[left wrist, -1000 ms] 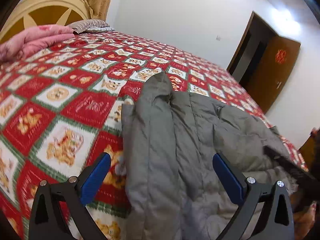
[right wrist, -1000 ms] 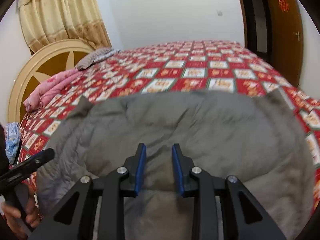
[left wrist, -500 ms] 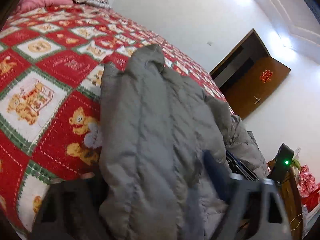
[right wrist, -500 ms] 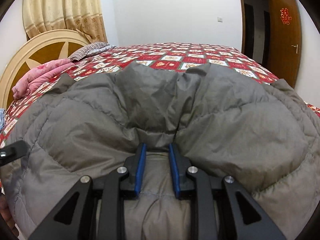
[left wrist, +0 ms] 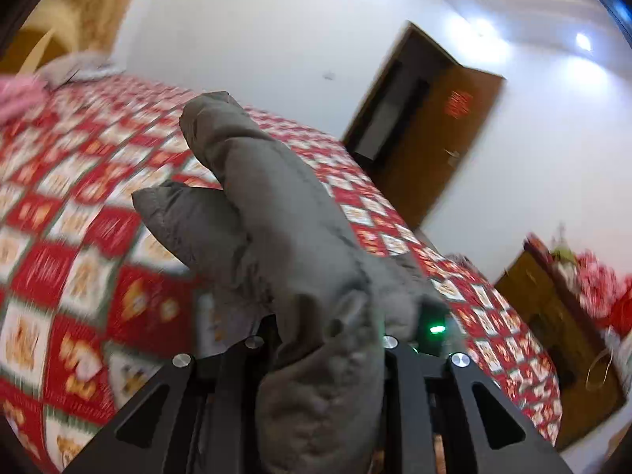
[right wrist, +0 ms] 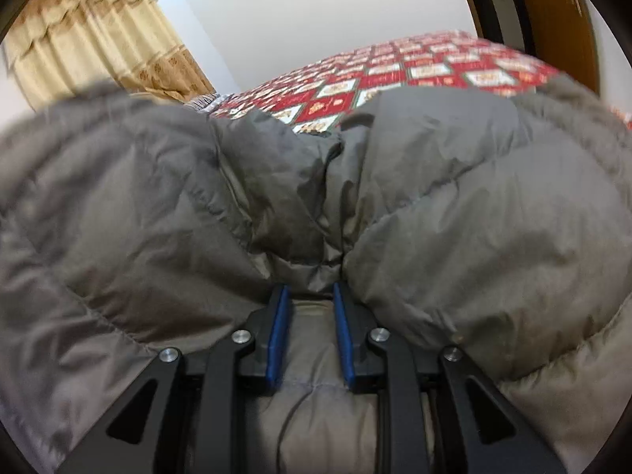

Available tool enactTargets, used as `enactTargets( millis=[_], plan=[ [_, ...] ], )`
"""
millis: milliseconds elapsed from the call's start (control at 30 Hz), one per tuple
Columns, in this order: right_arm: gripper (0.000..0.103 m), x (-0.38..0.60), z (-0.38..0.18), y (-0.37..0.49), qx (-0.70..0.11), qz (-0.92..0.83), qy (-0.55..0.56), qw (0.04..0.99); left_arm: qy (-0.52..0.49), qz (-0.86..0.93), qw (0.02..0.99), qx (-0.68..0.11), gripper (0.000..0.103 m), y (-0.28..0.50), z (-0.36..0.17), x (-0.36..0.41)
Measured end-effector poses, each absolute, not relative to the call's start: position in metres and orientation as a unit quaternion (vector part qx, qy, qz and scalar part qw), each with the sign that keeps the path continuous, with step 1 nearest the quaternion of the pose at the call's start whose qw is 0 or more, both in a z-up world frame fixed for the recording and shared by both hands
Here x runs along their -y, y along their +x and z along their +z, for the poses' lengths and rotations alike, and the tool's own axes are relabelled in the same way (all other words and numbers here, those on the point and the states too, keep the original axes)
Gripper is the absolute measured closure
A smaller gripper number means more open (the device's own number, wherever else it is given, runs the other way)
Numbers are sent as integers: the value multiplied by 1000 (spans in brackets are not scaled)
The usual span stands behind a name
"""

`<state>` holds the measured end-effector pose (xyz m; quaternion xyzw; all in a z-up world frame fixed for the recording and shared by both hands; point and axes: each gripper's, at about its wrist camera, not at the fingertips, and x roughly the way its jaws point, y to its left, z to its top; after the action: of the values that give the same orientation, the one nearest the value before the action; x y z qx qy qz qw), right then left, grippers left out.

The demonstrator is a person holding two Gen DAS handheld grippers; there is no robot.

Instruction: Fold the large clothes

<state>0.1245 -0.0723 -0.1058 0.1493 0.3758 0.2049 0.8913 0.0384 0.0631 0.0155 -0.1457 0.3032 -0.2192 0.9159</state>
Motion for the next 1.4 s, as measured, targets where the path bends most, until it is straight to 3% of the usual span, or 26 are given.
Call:
enactTargets(
  millis=[233,400,667,933,1067,1100,1200,1400],
  plan=[
    [77,103,-96,122,-397,241,233,854,-64,-237,920,-304,81,50,38,0],
    [73,162,-60,88,-344,223,256,876,-6,-242,919,-312,81,59,41,39],
    [73,264,-46,30,-311,79,233,918,121,-253,897,-341,80,59,-8,134],
    [73,301,-54,6,-311,39,259,914,203,-255,875,-359,77,58,-62,196],
    [65,314,-53,5,-305,36,268,913,263,-242,881,-308,72,42,-86,212],
    [69,316,-53,0,-305,33,266,914,268,-241,886,-291,72,37,-91,212],
    [64,324,-57,6,-306,25,271,912,270,-240,894,-264,72,31,-100,212],
    [64,324,-42,7,-291,33,255,922,265,-248,893,-266,72,30,-97,208]
  ],
)
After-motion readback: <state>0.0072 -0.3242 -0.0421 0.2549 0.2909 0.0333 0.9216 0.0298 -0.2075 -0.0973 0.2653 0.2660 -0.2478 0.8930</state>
